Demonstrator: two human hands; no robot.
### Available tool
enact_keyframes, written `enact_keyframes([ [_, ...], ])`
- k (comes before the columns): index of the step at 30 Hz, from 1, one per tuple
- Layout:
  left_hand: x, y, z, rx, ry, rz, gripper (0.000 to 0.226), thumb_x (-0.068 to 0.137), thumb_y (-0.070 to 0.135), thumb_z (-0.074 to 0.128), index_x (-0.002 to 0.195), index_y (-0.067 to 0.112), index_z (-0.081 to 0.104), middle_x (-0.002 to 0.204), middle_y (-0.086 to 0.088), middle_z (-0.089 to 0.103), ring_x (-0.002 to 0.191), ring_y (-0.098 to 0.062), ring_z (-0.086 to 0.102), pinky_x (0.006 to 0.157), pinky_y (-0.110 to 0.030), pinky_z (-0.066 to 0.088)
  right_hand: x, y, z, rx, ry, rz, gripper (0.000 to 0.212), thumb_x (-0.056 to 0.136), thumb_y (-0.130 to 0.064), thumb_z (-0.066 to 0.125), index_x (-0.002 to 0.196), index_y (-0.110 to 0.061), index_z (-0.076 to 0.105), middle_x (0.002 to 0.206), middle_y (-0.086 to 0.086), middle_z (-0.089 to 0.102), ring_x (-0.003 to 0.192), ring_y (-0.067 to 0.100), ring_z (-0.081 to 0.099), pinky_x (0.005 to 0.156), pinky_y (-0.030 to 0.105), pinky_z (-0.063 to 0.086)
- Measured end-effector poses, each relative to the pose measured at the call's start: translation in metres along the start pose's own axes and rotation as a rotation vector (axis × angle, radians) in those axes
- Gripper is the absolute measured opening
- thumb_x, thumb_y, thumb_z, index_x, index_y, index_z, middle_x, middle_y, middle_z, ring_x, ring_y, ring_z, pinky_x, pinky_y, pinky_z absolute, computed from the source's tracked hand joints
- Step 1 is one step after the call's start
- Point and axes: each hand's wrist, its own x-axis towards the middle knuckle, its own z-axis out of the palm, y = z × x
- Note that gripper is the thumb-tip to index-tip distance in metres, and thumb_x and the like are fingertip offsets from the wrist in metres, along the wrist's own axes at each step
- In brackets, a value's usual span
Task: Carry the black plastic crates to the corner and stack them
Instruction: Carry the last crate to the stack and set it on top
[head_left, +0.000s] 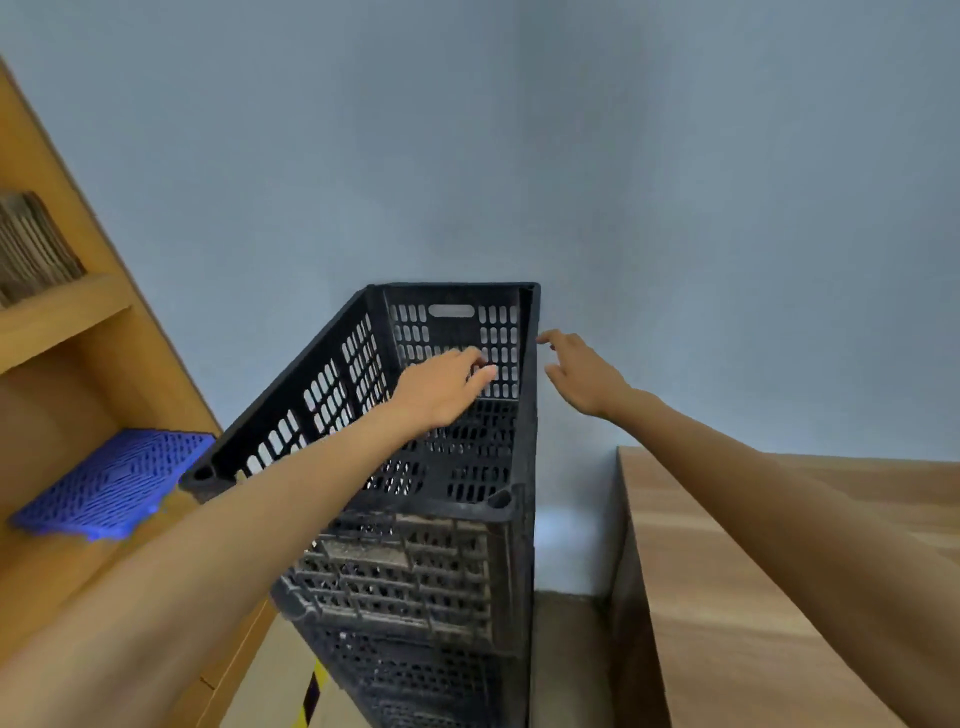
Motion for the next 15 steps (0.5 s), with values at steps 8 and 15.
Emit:
enact_keyframes([
  [8, 0.01, 0.076, 0.014, -0.279, -0.238, -0.235, 0.074, 0.095, 0.067, 0.021, 0.153, 0.019, 0.023, 0.151, -0.01, 0.041, 0.134, -0.028, 0.044, 0.107, -0.05, 0.038, 0.047, 0.033, -0.023, -0.29, -0.149, -0.332, 0.058, 0.096, -0.028, 0.053, 0.149, -0.021, 0.03, 0.154, 0.009, 0.032, 0.138, 0.032, 0.031, 0.107, 0.047, 0.037],
  [15, -0.008, 0.123, 0.027, -0.422, -0.174, -0.632, 0.082, 0.092, 0.072, 0.016, 0.143, 0.01, 0.034, 0.139, -0.015, 0.051, 0.119, -0.037, 0.054, 0.098, -0.046, 0.045, 0.07, 0.034, -0.01, -0.532, -0.266, -0.439, 0.085, 0.09, -0.04, 0.061, 0.155, -0.018, 0.011, 0.162, 0.006, 0.009, 0.15, 0.027, 0.009, 0.115, 0.047, 0.026],
])
